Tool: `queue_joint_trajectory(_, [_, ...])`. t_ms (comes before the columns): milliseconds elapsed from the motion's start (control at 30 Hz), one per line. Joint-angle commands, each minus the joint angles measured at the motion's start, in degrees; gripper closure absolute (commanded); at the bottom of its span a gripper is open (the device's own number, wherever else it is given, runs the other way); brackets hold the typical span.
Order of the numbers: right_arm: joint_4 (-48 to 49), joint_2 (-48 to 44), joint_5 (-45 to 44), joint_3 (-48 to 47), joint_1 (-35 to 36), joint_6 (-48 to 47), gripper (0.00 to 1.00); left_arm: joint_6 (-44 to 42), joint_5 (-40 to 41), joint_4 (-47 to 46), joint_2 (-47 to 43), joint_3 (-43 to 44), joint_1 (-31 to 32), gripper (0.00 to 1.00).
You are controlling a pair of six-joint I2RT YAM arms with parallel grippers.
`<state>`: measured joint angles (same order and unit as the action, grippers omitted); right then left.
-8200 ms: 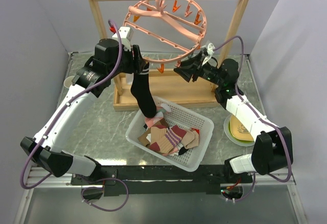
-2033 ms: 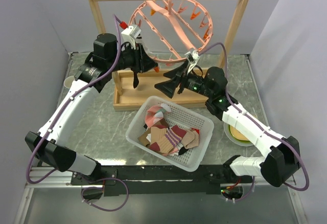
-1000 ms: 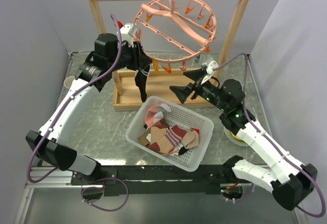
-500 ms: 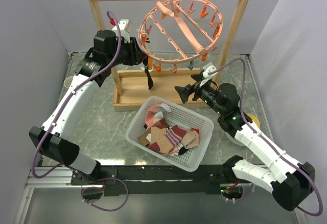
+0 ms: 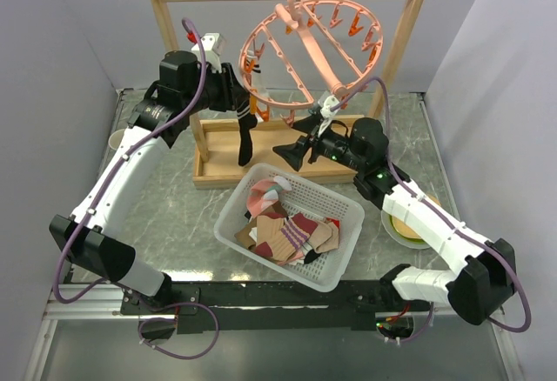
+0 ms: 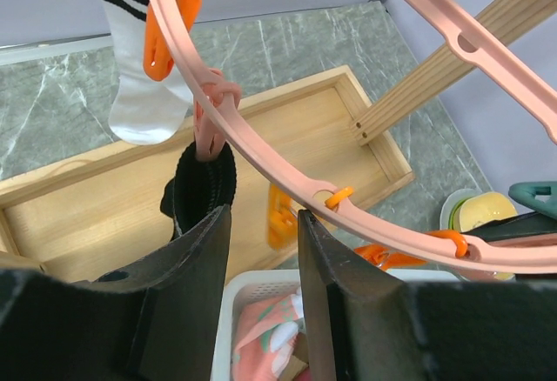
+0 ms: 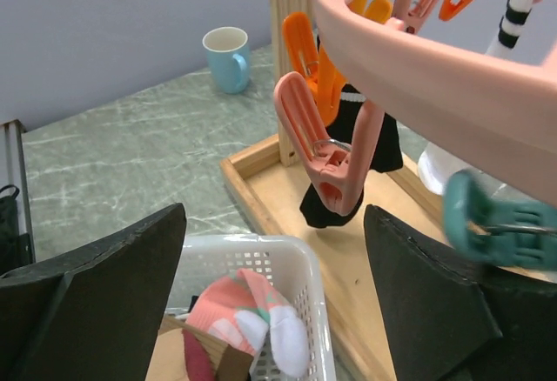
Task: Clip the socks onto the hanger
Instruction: Adjust the hanger on the clothesline.
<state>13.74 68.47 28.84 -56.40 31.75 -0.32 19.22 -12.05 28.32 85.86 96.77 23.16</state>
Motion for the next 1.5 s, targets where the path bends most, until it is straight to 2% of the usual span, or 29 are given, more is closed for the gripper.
queue_joint_trajectory(0, [2.9,1.7,-2.0,-2.4,0.4,-0.6,0.12,0.6,-0.5,-1.4,-2.3,1.1,0.0,0.58])
queue_joint_trajectory(167, [6.6,0.7,-7.3,-0.6,0.4,-0.9,0.15,0.6,-0.7,-1.2,-2.7,1.0,-0.4,0.58])
queue_joint_trajectory(367, [8.2,0.2,-7.1,2.0,0.9,2.0,0.3,1.2,-1.5,-1.1,-3.2,0.8,-0.9,0.58])
queue_joint_trajectory(467, [8.1,1.4,-8.3,1.9,2.1,2.8,0.31,1.6,-1.8,-1.1,-3.4,0.7,-0.9,0.58])
queue_joint_trajectory(633, [7.4,3.8,-7.7,0.7,4.5,2.1,0.39,1.5,-2.1,-0.8,-4.0,0.5,-0.9,0.58])
queue_joint_trajectory(700, [8.9,4.0,-8.0,1.3,5.4,2.2,0.37,1.5,-2.0,-0.8,-4.1,0.4,-0.9,0.58])
queue_joint_trajectory(733, [9.5,4.2,-8.3,1.4,5.4,2.4,0.29,1.5,-2.1,-0.7,-4.0,0.4,-0.9,0.58])
queue_joint_trajectory(767, [10.0,4.6,-8.8,1.3,5.6,2.2,0.25,1.6,-2.0,-0.8,-4.1,0.3,-1.0,0.58])
queue_joint_trajectory(900, [10.3,5.7,-14.5,-0.6,5.7,1.5,0.18,1.9,-2.2,-1.0,-4.2,0.3,-1.0,0.58])
queue_joint_trajectory(933, [11.8,5.7,-15.5,-0.5,5.7,1.5,0.06,1.9,-2.3,-0.9,-4.3,0.2,-0.9,0.58])
queue_joint_trajectory(967, [13.1,5.6,-16.3,-0.3,5.9,0.9,0.0,1.9,-2.3,-0.8,-4.5,0.1,-1.0,0.58])
queue_joint_trajectory(1267, [23.9,7.5,-35.9,0.9,12.2,-14.4,0.03,1.6,-2.3,-0.6,-5.4,-0.5,-1.0,0.57])
queue_joint_trajectory(1467, [27.3,8.4,-38.5,1.3,12.5,-15.9,0.14,1.6,-2.6,-0.6,-5.8,-0.5,-1.4,0.57])
